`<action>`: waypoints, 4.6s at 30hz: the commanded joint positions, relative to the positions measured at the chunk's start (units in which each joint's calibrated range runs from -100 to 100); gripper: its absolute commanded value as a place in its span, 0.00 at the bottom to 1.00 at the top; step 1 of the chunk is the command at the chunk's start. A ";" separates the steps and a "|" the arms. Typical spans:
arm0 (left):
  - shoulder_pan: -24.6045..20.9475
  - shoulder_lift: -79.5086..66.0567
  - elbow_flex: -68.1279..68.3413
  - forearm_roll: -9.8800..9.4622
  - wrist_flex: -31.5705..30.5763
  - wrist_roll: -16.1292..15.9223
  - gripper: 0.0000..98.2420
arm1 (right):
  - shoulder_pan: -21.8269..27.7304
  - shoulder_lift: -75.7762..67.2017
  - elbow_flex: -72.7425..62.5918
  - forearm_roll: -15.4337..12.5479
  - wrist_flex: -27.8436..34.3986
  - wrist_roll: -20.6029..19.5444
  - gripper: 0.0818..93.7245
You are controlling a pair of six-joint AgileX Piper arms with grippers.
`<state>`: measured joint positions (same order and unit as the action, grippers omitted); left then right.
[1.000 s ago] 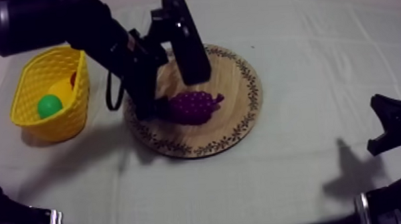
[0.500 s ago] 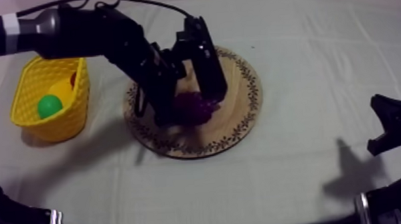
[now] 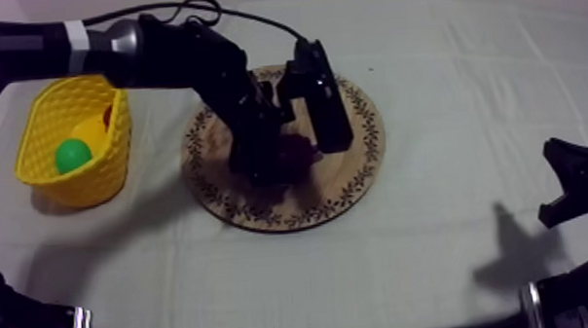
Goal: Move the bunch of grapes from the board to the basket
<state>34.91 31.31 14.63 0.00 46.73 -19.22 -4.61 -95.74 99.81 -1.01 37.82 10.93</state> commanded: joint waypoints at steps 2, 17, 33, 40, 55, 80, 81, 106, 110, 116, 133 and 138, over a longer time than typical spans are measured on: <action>0.00 1.12 -0.42 -0.37 -0.76 0.06 0.91 | 0.02 -0.01 -0.03 0.01 0.00 -0.01 0.00; -0.69 3.19 -1.69 -0.99 -4.31 2.06 0.66 | 0.02 -0.01 -0.03 0.01 0.00 -0.01 0.00; -1.41 -1.66 0.64 -0.65 -6.51 2.98 0.46 | 0.02 -0.01 -0.03 0.01 0.00 -0.01 0.00; -2.84 -11.53 5.95 -0.42 -4.02 2.56 0.49 | 0.02 -0.01 -0.03 0.01 0.00 -0.01 0.00; -10.74 -36.46 19.60 -1.62 4.90 8.18 0.50 | 0.02 -0.01 -0.03 0.01 0.00 -0.01 0.00; -27.75 -39.31 20.01 -14.30 2.39 26.16 0.41 | 0.02 -0.01 -0.03 0.01 0.00 -0.01 0.00; -27.91 -39.30 20.87 -14.49 2.36 26.52 0.40 | 0.02 -0.01 -0.03 0.01 0.00 -0.01 0.00; -30.37 -38.81 31.94 -14.51 -0.11 28.54 0.38 | 0.02 -0.01 -0.03 0.01 0.00 -0.01 0.00; -30.63 -39.01 32.26 -14.39 -0.20 28.33 0.39 | 0.02 -0.01 -0.03 0.01 0.00 -0.01 0.00; -31.11 -39.50 32.01 -14.48 0.03 27.98 0.64 | 0.02 -0.01 -0.03 0.01 0.00 -0.01 0.00; -32.55 -45.92 29.47 -15.17 -3.12 29.30 0.51 | 0.02 -0.01 -0.03 0.01 0.00 -0.01 0.00; -32.61 -54.02 32.63 -15.76 -8.00 27.94 0.14 | 0.02 -0.01 -0.03 0.01 0.00 -0.01 0.00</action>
<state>2.19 -19.51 46.38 -15.78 39.95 9.37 -4.61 -95.74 99.81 -1.01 37.82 10.93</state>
